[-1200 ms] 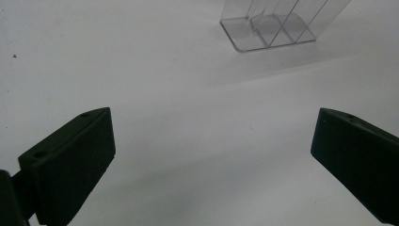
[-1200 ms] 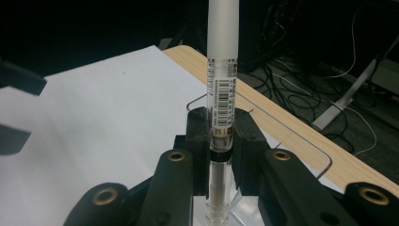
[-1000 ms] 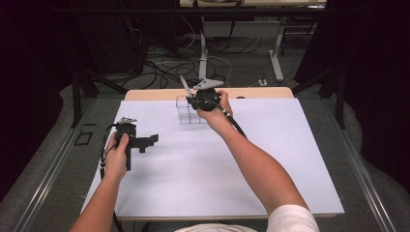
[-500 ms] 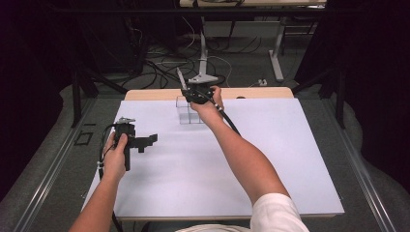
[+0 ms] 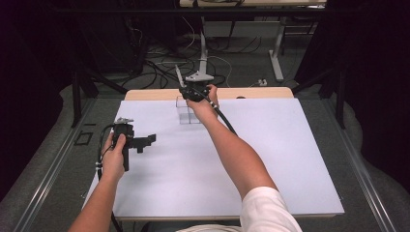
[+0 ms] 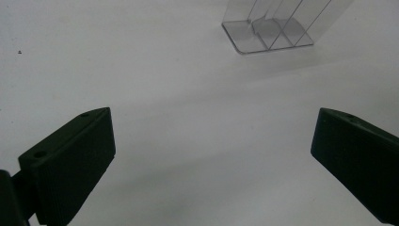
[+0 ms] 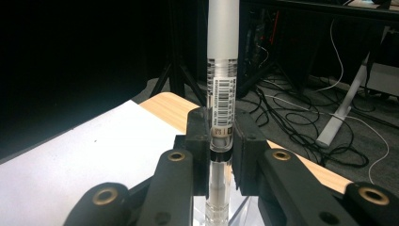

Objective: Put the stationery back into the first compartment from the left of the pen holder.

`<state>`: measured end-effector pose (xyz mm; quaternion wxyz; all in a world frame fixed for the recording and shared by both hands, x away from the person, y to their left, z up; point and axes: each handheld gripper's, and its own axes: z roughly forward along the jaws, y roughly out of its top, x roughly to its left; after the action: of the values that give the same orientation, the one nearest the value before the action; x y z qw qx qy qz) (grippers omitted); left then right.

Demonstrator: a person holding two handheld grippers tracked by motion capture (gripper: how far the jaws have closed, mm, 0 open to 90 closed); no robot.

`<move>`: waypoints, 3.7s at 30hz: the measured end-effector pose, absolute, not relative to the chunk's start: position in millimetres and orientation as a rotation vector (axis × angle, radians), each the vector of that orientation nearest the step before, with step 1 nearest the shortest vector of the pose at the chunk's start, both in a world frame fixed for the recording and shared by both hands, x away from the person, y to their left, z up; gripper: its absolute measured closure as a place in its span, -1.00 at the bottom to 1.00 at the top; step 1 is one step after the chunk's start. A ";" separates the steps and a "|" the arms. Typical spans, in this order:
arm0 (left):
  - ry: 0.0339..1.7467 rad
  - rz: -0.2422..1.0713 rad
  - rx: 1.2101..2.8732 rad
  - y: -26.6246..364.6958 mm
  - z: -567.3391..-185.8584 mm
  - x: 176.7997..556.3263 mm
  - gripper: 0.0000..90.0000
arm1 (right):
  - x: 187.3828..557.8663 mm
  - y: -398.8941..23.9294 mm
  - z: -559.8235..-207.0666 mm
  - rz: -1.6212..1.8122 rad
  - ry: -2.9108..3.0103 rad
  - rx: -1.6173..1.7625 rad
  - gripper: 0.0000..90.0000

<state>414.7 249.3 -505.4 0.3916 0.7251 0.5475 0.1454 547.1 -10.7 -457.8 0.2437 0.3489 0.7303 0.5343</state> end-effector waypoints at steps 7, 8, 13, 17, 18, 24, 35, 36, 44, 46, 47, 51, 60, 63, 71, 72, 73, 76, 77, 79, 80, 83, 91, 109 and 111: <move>1.391 0.361 1.838 249.4 -505.5 414.0 -1.00 | 551.9 -4.1 -464.2 1.478 1.983 0.964 0.76; 1.391 0.362 1.838 249.4 -505.6 413.9 -1.00 | 552.2 -3.2 -464.4 1.471 1.986 0.969 0.76; 1.391 0.345 1.845 250.2 -504.9 413.8 -1.00 | 554.5 2.8 -467.3 1.471 1.970 0.955 0.76; 1.392 0.357 1.832 249.9 -505.7 413.9 -1.00 | 553.9 4.2 -468.3 1.443 1.987 0.961 0.76; 1.392 0.358 1.832 249.9 -505.8 413.9 -1.00 | 554.6 5.0 -470.3 1.452 1.978 0.960 0.76; 1.388 0.361 1.839 249.0 -505.7 413.6 -1.00 | 555.5 6.3 -474.5 1.453 1.989 0.973 0.76; 1.393 0.366 1.832 250.3 -506.3 413.7 -1.00 | 556.9 8.5 -480.2 1.453 2.003 0.993 0.76; 1.393 0.365 1.832 250.4 -506.3 413.7 -1.00 | 557.2 8.1 -480.7 1.448 2.006 1.000 0.76; 1.398 0.365 1.832 249.9 -506.4 413.7 -1.00 | 557.8 7.5 -482.1 1.440 2.020 0.999 0.73; 1.395 0.365 1.833 249.8 -506.4 413.8 -1.00 | 558.1 7.1 -482.1 1.446 2.021 1.002 0.66; 1.394 0.366 1.832 249.8 -506.4 413.8 -1.00 | 558.2 6.9 -481.9 1.444 2.015 1.004 0.61; 1.394 0.349 1.850 250.6 -505.7 413.8 -1.00 | 557.5 4.4 -479.5 1.434 2.013 1.031 0.37; 1.395 0.370 1.842 248.4 -507.2 414.3 -1.00 | 548.8 -4.9 -473.2 1.409 2.049 1.019 0.03; 1.393 0.370 1.849 247.2 -507.4 414.4 -1.00 | 542.6 -11.7 -470.8 1.409 2.047 1.017 0.00; 1.382 0.370 1.849 244.8 -507.6 414.7 -1.00 | 529.9 -31.4 -459.6 1.388 2.077 1.078 -0.52; 1.380 0.373 1.850 244.7 -507.5 414.8 -1.00 | 527.9 -33.6 -458.2 1.377 2.074 1.082 -0.58; 1.379 0.373 1.849 244.6 -507.5 414.8 -1.00 | 525.7 -36.4 -456.4 1.346 2.084 1.089 -0.66; 1.372 0.375 1.852 244.3 -507.0 414.9 -1.00 | 518.1 -45.2 -453.4 1.293 2.095 1.079 -0.66; 1.369 0.376 1.848 244.0 -506.9 414.8 -1.00 | 515.3 -48.9 -452.9 1.288 2.093 1.076 -0.67; 1.366 0.376 1.839 243.5 -506.2 414.5 -1.00 | 509.5 -57.7 -451.8 1.287 2.086 1.065 -0.68; 1.367 0.377 1.836 243.4 -505.6 414.2 -1.00 | 506.4 -62.3 -451.4 1.291 2.077 1.069 -0.72; 1.351 0.382 1.832 242.9 -504.7 413.9 -1.00 | 495.9 -78.3 -450.6 1.297 2.072 1.083 -0.80; 1.336 0.384 1.846 239.7 -504.6 414.0 -1.00 | 471.1 -128.4 -458.3 1.306 2.029 1.169 -1.00; 1.331 0.389 1.854 238.5 -506.2 413.5 -1.00 | 416.6 -223.5 -485.9 1.239 1.910 1.311 -1.00; 1.331 0.386 1.852 238.0 -506.3 413.5 -1.00 | 410.7 -230.7 -489.5 1.238 1.897 1.323 -1.00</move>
<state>413.5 238.0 -506.3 0.4024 0.7330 0.5268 0.1529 410.7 -230.7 -489.5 0.2563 0.4874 0.6991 0.4561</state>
